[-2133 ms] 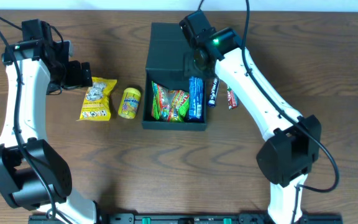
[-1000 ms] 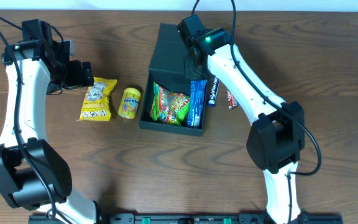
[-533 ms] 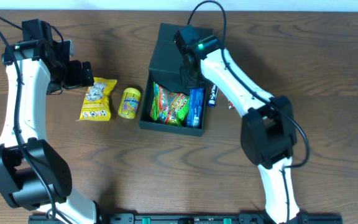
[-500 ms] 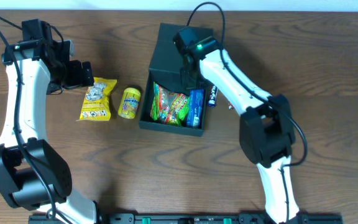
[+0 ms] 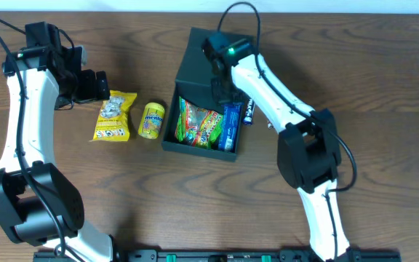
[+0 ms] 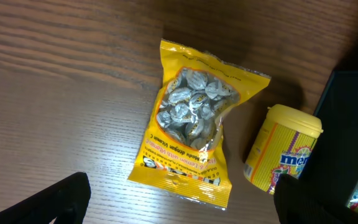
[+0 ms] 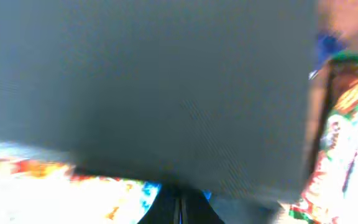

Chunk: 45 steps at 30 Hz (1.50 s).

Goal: Pack container
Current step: 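Grasp the yellow candy bag with left gripper, drop it into box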

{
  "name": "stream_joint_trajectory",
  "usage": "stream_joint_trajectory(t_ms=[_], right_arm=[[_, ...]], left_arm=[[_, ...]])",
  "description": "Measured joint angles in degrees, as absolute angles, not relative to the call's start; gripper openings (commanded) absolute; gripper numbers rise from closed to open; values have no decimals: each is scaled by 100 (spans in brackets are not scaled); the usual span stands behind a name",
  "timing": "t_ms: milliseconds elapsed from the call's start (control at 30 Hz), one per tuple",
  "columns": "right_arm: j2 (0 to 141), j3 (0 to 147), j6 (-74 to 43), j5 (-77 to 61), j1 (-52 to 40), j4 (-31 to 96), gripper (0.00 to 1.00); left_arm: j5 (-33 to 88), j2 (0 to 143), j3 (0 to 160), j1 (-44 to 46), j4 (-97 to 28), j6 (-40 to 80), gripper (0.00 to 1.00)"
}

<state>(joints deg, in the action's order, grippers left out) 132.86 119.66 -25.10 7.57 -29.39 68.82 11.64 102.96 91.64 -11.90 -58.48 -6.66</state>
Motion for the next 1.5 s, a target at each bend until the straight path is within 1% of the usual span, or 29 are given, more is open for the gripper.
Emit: stream_joint_trajectory(t_ms=[33,67,133,167,233,367,533,633,767,800,833,900,933,1067,1100,1133,1167,1267,1333,1500], right_arm=[[13168,12064,-2497,755,-2934,6890,1],[13013,12132,-2475,753,-2928,6851,4],[12529,12243,-2405,751,-2888,6779,40],[12326,12285,-2390,749,-2849,6785,43],[11935,12348,-2316,749,-2740,6794,61],[11504,12446,-2115,609,-2443,6812,70],[11568,12440,-1813,97,-2182,6838,70],[11585,12438,-1745,-36,-2145,6838,74],[11585,12422,-1671,-126,-2110,6879,75],[11585,12381,-1625,-137,-2097,6886,74],[11585,12324,-1597,-154,-2091,6890,75],[11585,12140,-1566,-156,-2084,6895,74],[11585,12009,-1562,-158,-2080,6895,74],[11587,11681,-1553,-158,-2075,6904,75],[11587,11638,-1544,-158,-2075,6906,74],[11587,11574,-1540,-158,-2075,6906,75],[11587,11563,-1540,-158,-2075,6914,74],[11587,11563,-1538,-158,-2053,6912,75],[11587,11561,-1529,-161,-1966,6925,73],[11587,11439,-1448,-161,-1590,7166,53]], left_arm=[[1166,10296,9164,-1190,-5846,-701,95],[1181,10294,9159,-1190,-5837,-746,95],[1317,10296,9105,-1190,-5754,-891,95],[1382,10296,9067,-1190,-5717,-950,95],[1516,10296,8899,-1181,-5527,-1133,95],[1645,10304,8307,-1120,-5048,-1481,95],[1686,10451,7461,-976,-4257,-1750,95],[1710,10503,7135,-891,-4003,-1828,95],[1704,10506,6812,-766,-3645,-1872,100],[1664,10506,6744,-738,-3535,-1892,89],[1616,10506,6696,-731,-3459,-1874,83],[1461,10506,6598,-727,-3328,-1911,64],[1404,10506,6578,-727,-3310,-1894,53],[1168,10508,6565,-725,-3271,-1763,29],[1129,10506,6565,-725,-3273,-1726,20],[1087,10506,6565,-720,-3271,-1695,7],[1061,10506,6565,-716,-3264,-1662,6],[947,10447,6587,-711,-3253,-1608,6],[899,10447,6637,-709,-3321,-1553,6],[856,10447,7153,-709,-3946,-1505,6]])
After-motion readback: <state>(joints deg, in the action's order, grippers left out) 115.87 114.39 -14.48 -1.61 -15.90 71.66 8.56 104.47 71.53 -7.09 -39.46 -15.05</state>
